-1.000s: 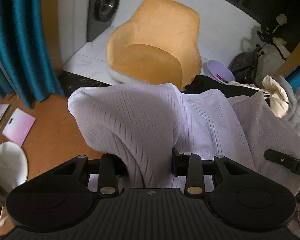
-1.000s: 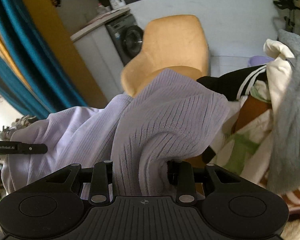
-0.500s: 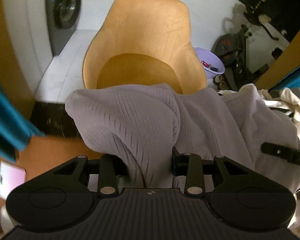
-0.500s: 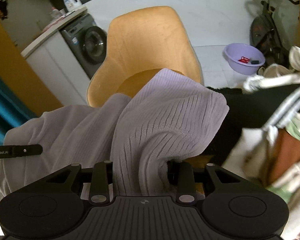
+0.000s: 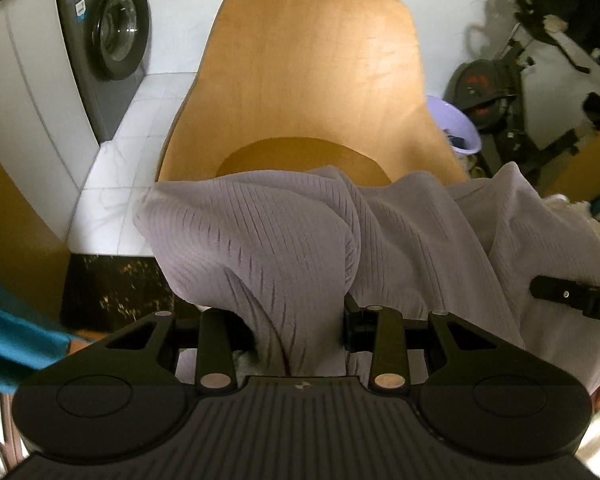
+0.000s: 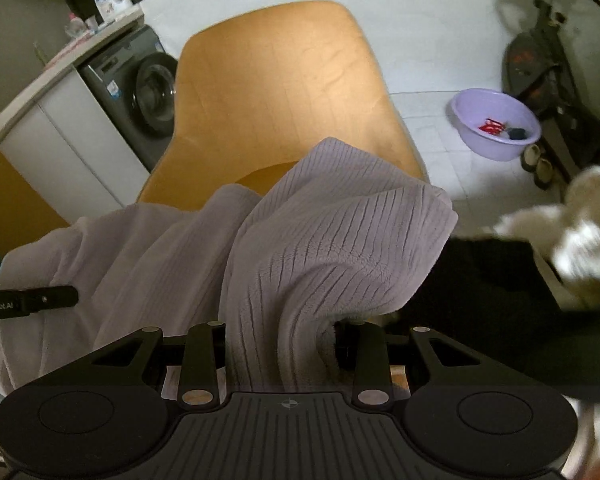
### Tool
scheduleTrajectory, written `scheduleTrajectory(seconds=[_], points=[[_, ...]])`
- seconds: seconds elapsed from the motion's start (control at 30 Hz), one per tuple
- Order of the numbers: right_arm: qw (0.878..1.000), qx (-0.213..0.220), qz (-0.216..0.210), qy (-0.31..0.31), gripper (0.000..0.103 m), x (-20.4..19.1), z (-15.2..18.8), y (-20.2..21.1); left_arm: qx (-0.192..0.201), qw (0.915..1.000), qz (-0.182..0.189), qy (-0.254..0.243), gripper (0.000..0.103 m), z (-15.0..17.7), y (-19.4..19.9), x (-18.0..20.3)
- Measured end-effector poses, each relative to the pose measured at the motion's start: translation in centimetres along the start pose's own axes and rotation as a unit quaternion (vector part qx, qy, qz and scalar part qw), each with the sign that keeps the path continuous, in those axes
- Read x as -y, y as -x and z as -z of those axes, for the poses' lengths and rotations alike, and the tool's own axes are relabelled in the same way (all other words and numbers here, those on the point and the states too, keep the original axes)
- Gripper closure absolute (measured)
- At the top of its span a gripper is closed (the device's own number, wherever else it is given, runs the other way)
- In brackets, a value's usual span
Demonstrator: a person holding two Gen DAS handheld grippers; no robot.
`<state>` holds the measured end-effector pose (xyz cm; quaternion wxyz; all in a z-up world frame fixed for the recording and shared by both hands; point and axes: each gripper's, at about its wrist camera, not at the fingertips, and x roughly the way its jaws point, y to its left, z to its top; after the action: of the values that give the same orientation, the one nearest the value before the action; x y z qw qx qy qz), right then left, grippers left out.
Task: Fold clothes
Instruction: 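Carry the held bundle with both tools over to the tan chair seat, then lower the bundle onto the chair seat and open both tools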
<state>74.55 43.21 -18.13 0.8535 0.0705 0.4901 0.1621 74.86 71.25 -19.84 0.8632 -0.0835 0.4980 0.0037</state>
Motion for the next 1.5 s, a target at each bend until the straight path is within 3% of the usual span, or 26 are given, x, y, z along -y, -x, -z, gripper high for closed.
scheduleTrajectory(seconds=[0.2, 0.4, 0.57, 0.73, 0.9, 1.03, 1.17, 1.23, 1.3, 1.37, 1.5], points=[[0.999, -0.024, -0.013, 0.035, 0.073, 2.4, -8.3, -11.0, -0.017, 0.999, -0.039, 0.011, 0.066, -6.2, -9.9, -1.0], [0.997, -0.047, -0.021, 0.051, 0.073, 5.3, -13.9, -22.6, -0.024, 0.9975, -0.063, 0.019, 0.066, -10.6, -19.1, -2.6], [0.998, -0.057, -0.005, 0.038, 0.073, 7.4, -15.4, -30.6, -0.041, 0.9967, -0.069, 0.012, 0.065, -11.5, -25.6, -4.4], [0.996, -0.083, 0.018, 0.04, 0.072, 8.6, -14.8, -36.9, -0.082, 0.9924, -0.091, -0.011, 0.064, -10.4, -30.7, -6.0], [0.992, -0.113, 0.049, 0.034, 0.071, 10.3, -14.3, -41.3, -0.122, 0.9878, -0.093, 0.027, 0.058, -9.2, -33.5, -7.7], [0.99, -0.12, 0.058, 0.056, 0.064, 10.3, -13.9, -42.5, -0.135, 0.9854, -0.104, 0.006, 0.042, -9.0, -34.3, -6.9], [0.988, -0.125, 0.055, 0.077, 0.04, 9.3, -13.8, -41.9, -0.159, 0.9824, -0.097, -0.011, 0.039, -9.5, -33.8, -6.5], [0.986, -0.13, 0.047, 0.094, 0.037, 8.8, -13.5, -40.6, -0.155, 0.9839, -0.088, -0.015, 0.039, -9.8, -32.0, -6.3], [0.988, -0.116, 0.047, 0.087, 0.032, 8.2, -13.8, -38.0, -0.137, 0.9873, -0.078, -0.021, 0.036, -10.1, -29.4, -6.2], [0.992, -0.088, 0.047, 0.071, 0.023, 7.9, -14.5, -35.3, -0.105, 0.9911, -0.077, -0.029, 0.023, -10.3, -26.5, -6.1], [0.998, -0.023, 0.037, 0.049, 0.017, 7.2, -15.3, -30.4, -0.025, 0.9978, -0.046, -0.04, 0.023, -10.6, -21.0, -5.3]])
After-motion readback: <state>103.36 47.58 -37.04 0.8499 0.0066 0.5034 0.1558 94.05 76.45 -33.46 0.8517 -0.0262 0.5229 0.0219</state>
